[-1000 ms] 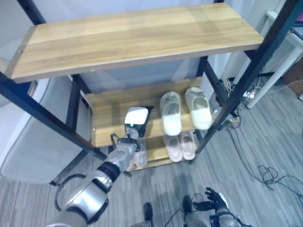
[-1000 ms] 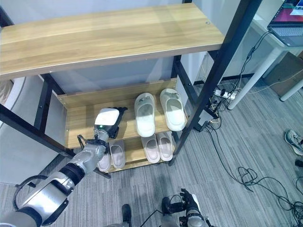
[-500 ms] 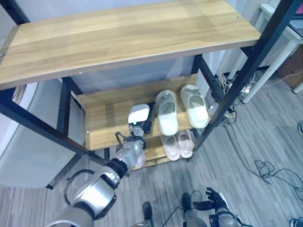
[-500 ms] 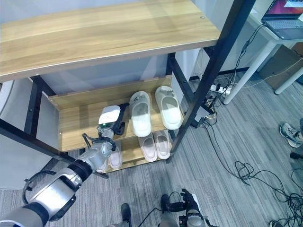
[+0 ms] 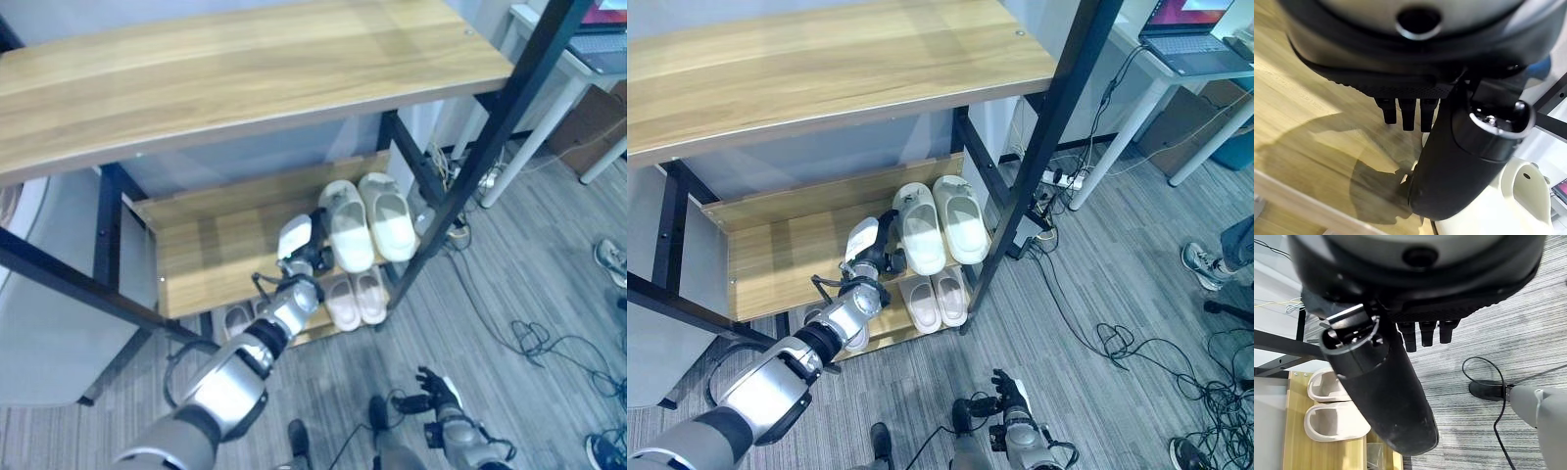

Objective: Arrange the slippers neatly on the shoe rack.

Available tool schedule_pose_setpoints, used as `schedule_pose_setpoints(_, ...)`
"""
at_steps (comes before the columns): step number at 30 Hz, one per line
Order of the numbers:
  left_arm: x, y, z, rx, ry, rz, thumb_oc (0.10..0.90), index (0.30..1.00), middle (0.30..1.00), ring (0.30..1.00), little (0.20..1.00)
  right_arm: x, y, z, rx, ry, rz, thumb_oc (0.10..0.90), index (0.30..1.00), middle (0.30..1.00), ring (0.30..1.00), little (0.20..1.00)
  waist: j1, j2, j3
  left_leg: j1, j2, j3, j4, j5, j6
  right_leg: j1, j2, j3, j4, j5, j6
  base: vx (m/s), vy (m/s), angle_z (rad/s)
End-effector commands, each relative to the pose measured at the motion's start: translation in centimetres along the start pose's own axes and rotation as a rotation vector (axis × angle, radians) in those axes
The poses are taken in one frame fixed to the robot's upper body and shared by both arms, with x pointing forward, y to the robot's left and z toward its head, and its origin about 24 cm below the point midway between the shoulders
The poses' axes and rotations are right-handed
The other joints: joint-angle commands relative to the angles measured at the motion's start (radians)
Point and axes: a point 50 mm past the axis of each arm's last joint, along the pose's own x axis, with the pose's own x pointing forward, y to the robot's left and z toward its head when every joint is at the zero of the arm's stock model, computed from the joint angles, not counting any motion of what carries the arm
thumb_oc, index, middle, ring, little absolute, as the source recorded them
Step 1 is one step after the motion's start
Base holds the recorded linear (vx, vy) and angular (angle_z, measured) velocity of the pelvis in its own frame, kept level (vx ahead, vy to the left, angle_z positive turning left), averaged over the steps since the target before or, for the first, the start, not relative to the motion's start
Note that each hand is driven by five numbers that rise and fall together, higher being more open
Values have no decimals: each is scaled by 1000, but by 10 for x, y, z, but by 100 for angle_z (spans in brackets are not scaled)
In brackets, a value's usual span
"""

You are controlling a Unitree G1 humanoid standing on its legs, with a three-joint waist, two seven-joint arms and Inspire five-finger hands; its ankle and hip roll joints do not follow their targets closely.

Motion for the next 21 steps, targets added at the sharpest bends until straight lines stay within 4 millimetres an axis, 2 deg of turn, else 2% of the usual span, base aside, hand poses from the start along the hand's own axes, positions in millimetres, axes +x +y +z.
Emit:
schedule_pose_setpoints(1,13,2,102,-91,-226,-14,800,900,900,900,900,11,-30,26,-37,-76,-71,800,900,900,900,900,-24,89,29,-14,105,-131,-6,-44,-59,57,38,-44,32,-150,35,40,-8,0)
schedule_pose_setpoints(10,24,23,79,-20,-176,47,800,900,900,900,900,5,-33,9,-43,-40,-62,800,900,900,900,900,-26,83,6,8,110,-131,-6,-51,-63,80,43,-52,37,-163,34,23,-7,0)
schedule_pose_setpoints(12,22,19,66,-39,-141,34,800,900,900,900,900,5,-32,8,-35,-38,-61,800,900,900,900,900,-19,83,0,16,110,-133,-6,-52,-64,92,43,-57,38,-169,33,15,-8,-1)
schedule_pose_setpoints(15,11,1,48,-87,-108,-21,800,900,900,900,900,7,-27,12,-2,-25,-60,800,900,900,900,900,3,84,-8,44,107,-141,-6,-57,-66,126,43,-70,45,-186,30,41,-20,-3)
schedule_pose_setpoints(18,6,-4,38,-90,-93,-30,800,900,900,900,900,9,-24,14,17,-22,-57,800,900,900,900,900,14,84,-12,60,106,-147,-6,-60,-66,145,43,-76,47,-192,27,44,-24,0)
schedule_pose_setpoints(21,-2,-13,17,-108,-42,-54,800,900,900,900,900,10,-16,17,39,-5,-51,800,900,900,900,900,33,86,-23,91,105,-152,-6,-66,-68,180,43,-90,44,-201,23,50,-27,1)
